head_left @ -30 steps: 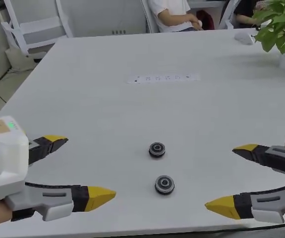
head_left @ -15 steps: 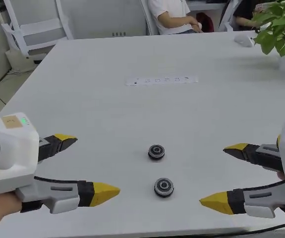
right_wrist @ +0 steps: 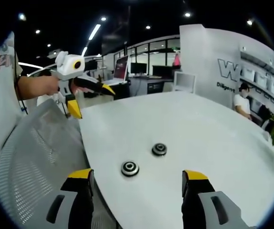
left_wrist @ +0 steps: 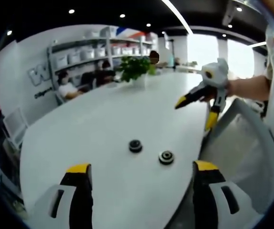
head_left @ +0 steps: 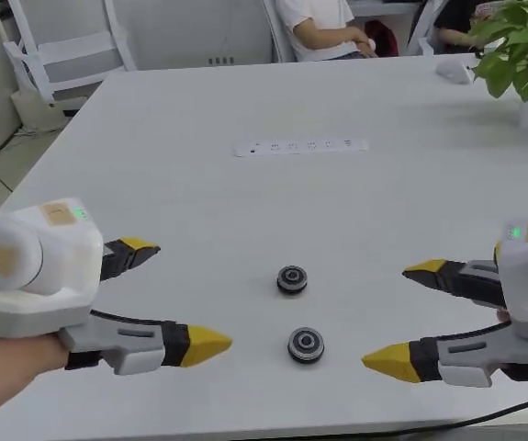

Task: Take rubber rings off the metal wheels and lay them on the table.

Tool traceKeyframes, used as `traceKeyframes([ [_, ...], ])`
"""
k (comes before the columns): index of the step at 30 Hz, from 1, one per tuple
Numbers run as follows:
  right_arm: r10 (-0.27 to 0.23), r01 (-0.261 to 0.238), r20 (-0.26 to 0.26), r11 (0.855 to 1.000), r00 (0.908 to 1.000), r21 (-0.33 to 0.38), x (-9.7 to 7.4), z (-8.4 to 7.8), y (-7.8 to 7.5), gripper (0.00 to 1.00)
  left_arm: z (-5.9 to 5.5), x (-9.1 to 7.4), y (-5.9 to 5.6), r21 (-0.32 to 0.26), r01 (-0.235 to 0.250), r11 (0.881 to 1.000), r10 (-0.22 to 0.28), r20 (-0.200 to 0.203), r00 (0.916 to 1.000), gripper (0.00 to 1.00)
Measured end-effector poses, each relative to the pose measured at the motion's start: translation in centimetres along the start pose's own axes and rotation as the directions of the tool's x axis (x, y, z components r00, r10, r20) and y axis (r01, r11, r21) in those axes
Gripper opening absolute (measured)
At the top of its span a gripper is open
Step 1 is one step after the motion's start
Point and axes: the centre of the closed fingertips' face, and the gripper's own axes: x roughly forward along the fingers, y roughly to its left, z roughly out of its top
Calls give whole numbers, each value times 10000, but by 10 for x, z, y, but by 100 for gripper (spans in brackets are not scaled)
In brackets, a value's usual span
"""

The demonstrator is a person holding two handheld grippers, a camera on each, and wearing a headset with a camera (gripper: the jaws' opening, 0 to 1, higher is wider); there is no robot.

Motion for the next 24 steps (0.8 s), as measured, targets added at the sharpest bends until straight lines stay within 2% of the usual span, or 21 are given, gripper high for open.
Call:
traceKeyframes([
  [24,325,-325,-246,9995,9992,-29,22,-9,-6,70,-5,34,-2,293,730,9969,-715,-476,9963,83],
])
